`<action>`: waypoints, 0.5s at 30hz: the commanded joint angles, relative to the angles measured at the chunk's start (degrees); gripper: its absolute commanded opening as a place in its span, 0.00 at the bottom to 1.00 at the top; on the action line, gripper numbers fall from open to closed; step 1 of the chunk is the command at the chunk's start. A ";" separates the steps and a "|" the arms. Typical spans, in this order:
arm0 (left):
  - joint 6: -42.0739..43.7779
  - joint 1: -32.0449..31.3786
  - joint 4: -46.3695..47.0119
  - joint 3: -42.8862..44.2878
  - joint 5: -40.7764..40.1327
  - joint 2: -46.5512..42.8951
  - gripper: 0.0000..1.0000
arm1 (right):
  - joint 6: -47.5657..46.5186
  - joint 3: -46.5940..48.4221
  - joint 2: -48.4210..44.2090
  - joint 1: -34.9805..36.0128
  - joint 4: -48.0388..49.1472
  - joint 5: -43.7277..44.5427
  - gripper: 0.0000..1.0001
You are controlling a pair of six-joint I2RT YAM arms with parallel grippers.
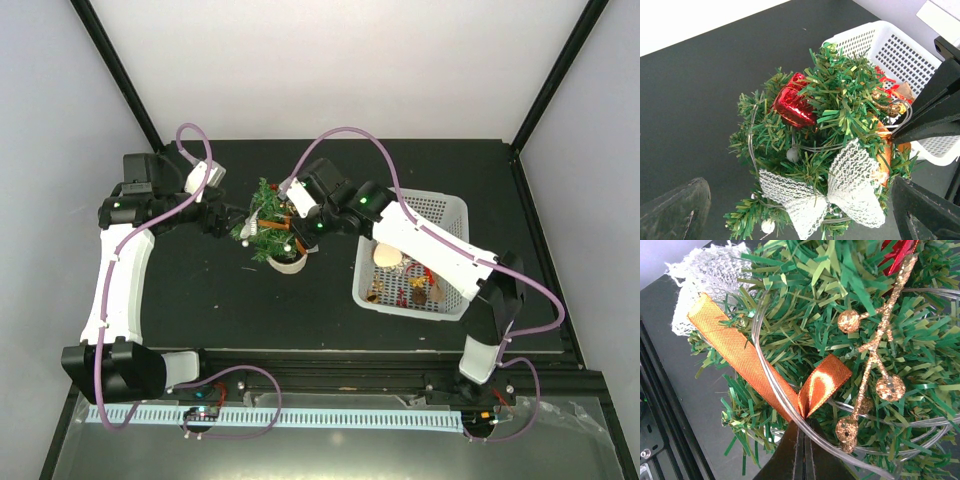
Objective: Decorate the small christmas tree
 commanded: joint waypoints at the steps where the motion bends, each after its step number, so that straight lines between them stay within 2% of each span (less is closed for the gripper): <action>1: -0.59 0.34 1.00 -0.18 1.82 -1.26 0.99 | 0.65 0.74 0.40 -0.23 0.01 0.18 0.01; 5: -0.62 0.34 0.93 -0.25 2.02 -1.17 0.99 | 0.73 0.25 0.09 -0.27 0.06 -0.42 0.02; 15: -0.78 0.40 0.99 -0.14 1.99 -1.01 0.99 | 1.21 -0.48 -1.33 -0.28 -0.02 0.61 0.28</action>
